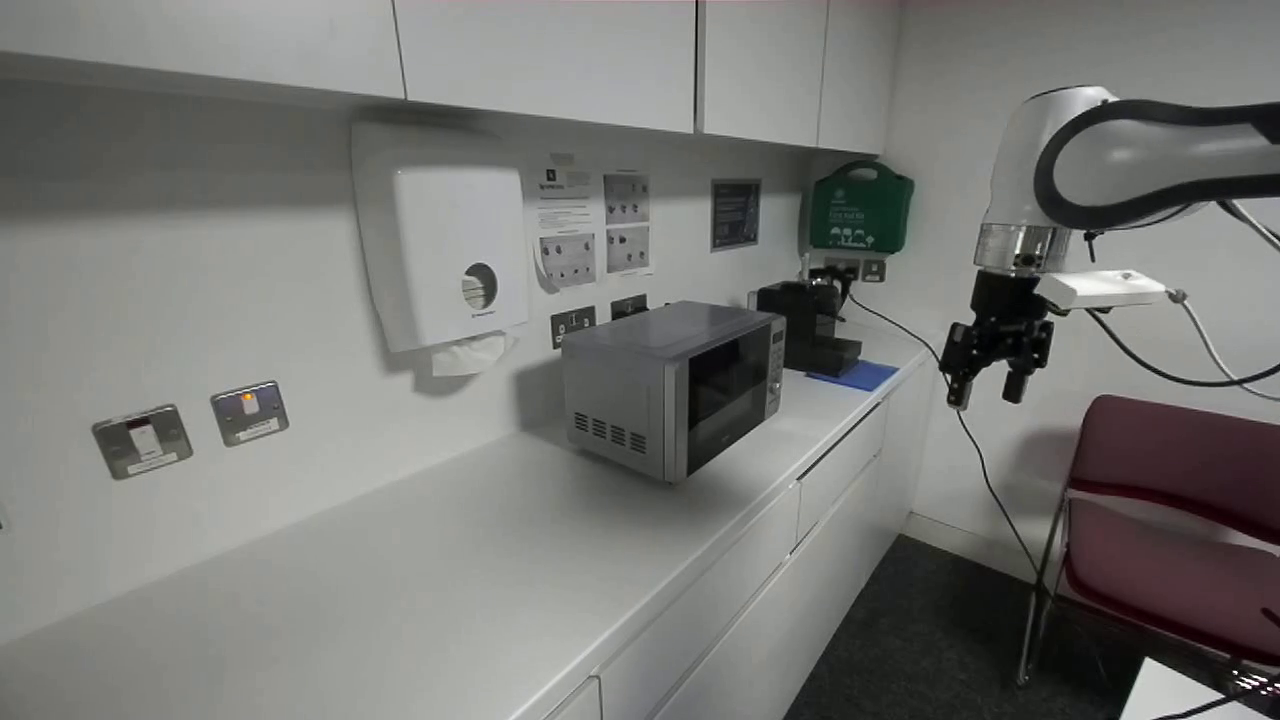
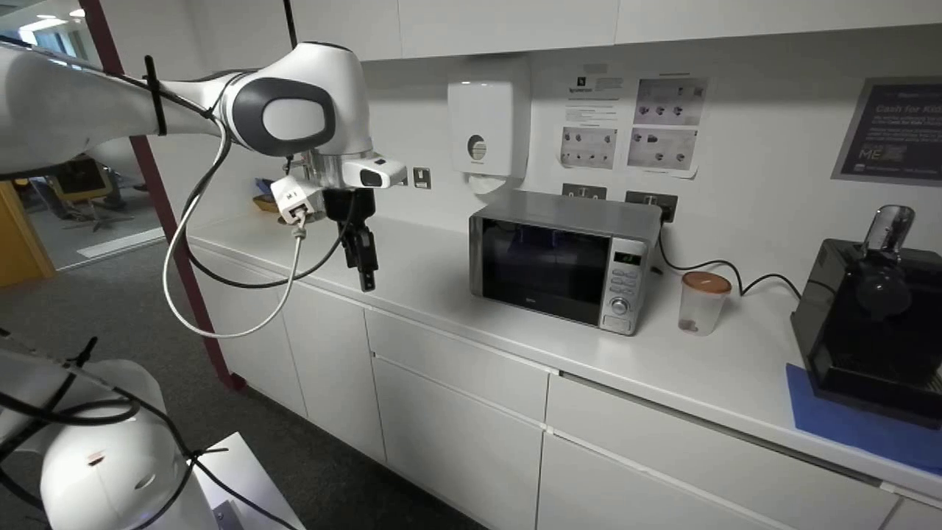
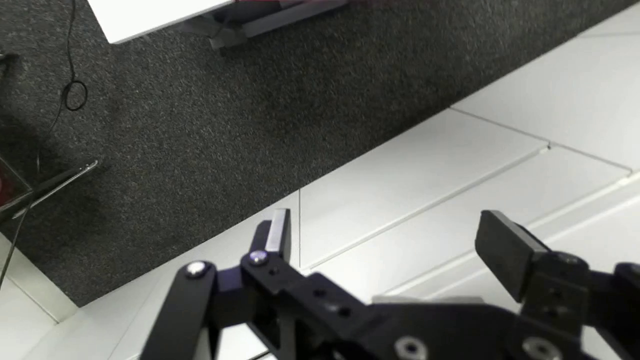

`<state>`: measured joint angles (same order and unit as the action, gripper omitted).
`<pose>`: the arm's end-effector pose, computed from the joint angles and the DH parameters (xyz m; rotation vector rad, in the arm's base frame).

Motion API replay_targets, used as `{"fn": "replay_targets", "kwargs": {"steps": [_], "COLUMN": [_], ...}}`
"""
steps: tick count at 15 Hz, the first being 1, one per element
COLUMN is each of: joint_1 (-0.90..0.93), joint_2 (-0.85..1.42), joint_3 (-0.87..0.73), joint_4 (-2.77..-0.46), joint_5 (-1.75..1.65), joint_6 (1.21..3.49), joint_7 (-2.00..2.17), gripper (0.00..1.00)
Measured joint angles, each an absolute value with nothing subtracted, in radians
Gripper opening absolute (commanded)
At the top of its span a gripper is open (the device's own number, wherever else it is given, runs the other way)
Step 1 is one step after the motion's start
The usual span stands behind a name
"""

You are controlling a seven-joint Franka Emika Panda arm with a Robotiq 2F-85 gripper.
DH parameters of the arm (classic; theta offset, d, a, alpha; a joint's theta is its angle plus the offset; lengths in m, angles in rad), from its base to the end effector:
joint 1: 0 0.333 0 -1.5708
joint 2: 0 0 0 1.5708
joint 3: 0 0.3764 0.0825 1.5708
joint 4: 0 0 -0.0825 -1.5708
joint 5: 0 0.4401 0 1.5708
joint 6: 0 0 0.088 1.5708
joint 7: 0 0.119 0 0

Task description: Press a button on the microwave

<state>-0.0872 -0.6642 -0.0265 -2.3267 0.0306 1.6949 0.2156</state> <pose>0.3683 -0.0411 0.6060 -3.0515 0.5038 -0.0458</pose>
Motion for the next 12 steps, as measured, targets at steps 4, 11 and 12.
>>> {"fn": "replay_targets", "kwargs": {"steps": [4, 11, 12], "joint_1": [-0.146, -0.19, -0.19], "joint_2": [-0.61, -0.521, -0.521], "joint_3": [-0.073, -0.096, -0.096], "joint_4": [-2.337, -2.33, -2.329], "joint_5": [0.066, 0.126, 0.127], "joint_6": [1.851, 1.979, 1.979], "joint_7": [0.29, 0.401, 0.402], "gripper": [1.0, 1.0, 1.0]}}
